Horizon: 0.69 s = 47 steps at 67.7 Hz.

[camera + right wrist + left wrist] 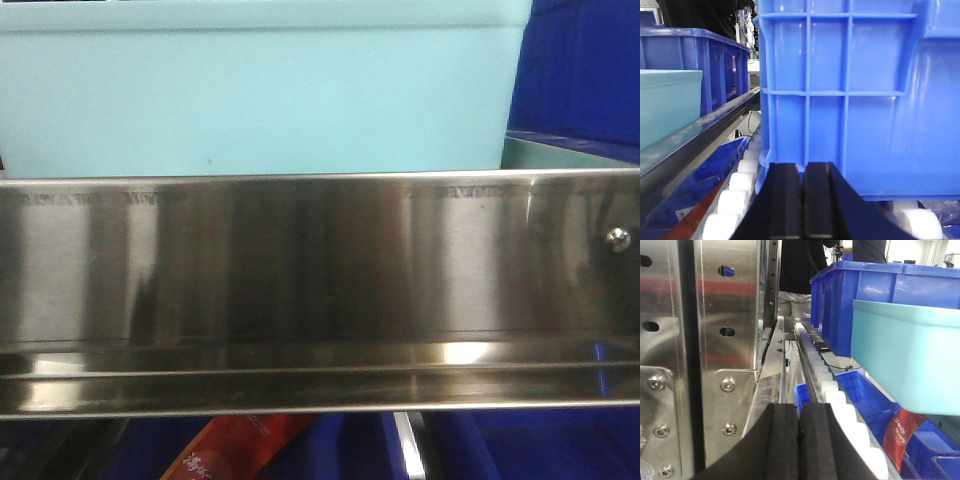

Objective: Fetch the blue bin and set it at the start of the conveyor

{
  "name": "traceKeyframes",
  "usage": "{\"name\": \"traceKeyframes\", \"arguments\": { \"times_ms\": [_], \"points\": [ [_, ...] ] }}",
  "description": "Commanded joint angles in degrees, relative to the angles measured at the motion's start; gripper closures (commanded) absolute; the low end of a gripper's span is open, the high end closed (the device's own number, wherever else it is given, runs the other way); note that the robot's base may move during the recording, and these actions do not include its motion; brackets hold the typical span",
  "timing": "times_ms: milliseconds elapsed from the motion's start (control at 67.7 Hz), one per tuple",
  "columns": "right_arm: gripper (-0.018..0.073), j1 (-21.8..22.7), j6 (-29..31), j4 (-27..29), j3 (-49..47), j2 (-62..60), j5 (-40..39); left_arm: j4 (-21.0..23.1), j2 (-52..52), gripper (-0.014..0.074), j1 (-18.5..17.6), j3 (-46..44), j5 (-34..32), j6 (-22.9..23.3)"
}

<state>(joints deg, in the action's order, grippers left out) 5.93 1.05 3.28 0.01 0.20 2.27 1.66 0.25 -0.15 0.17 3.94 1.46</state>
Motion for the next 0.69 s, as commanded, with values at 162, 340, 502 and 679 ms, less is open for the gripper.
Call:
{"name": "traceKeyframes", "arguments": {
  "times_ms": [162, 340, 502, 679],
  "points": [
    [0.0721, -0.04, 0.37, 0.12, -0.01, -0.2, -1.12, 0.3, -0.25, 0.0707, -0.03, -0.17, -0.67, -0.24],
    [0.0721, -0.04, 0.37, 0.12, -0.01, -0.2, -1.12, 0.3, -0.25, 0.0707, -0.03, -0.17, -0.67, -0.24],
    [0.0721, -0.01, 0.37, 0.12, -0.01, -0.2, -2.79, 0.17, -0.25, 0.0707, -0.06, -0.17, -1.56, -0.24],
    [0.0721, -0.01, 0.37, 0.12, -0.01, -0.2, -5.03, 0.17, -0.25, 0.0707, -0.01, -0.17, -5.19, -0.24]
  ]
}}
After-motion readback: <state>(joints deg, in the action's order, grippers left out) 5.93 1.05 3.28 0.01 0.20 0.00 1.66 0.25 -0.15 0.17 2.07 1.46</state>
